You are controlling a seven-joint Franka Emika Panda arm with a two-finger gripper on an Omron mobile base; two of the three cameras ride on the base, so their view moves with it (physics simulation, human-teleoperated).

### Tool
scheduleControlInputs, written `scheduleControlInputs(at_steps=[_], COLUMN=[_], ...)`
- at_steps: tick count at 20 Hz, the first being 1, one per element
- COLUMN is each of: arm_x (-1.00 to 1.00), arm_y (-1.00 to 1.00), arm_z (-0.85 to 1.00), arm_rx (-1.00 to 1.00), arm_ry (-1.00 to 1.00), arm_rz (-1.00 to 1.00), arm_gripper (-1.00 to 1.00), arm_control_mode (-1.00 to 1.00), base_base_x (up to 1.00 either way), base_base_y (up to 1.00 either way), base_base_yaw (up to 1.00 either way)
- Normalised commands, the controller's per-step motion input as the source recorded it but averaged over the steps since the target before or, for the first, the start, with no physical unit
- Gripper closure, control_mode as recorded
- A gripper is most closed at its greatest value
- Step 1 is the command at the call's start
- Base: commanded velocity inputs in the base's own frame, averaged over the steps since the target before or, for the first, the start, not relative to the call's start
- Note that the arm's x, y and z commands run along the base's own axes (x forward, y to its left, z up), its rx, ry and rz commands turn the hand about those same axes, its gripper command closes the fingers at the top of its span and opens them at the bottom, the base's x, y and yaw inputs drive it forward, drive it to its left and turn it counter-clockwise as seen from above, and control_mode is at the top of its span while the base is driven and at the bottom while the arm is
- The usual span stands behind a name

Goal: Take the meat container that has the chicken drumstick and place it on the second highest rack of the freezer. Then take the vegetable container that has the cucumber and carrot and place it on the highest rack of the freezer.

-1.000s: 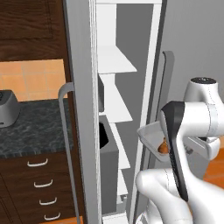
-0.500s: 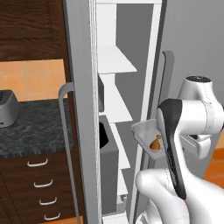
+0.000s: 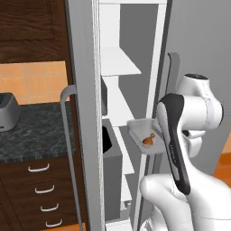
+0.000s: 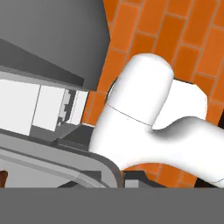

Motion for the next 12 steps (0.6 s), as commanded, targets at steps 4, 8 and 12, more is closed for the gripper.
scheduleControlInputs(at_steps=[4, 8, 12], arm_x=[0.33, 0.55, 0.2], arm_y=[0.29, 0.08, 0.09], arm_z=[0.0, 0.0, 0.0], arm_rx=[0.01, 0.0, 0.0], arm_ry=[-0.01, 0.0, -0.19], arm_rz=[-0.1, -0.13, -0.04], arm_gripper=[1.0, 1.0, 1.0], arm_control_mode=[-1.0, -1.0, -1.0], base_base_x=[0.0, 0.0, 0.0], base_base_y=[0.0, 0.0, 0.0], base_base_yaw=[0.0, 0.0, 0.0])
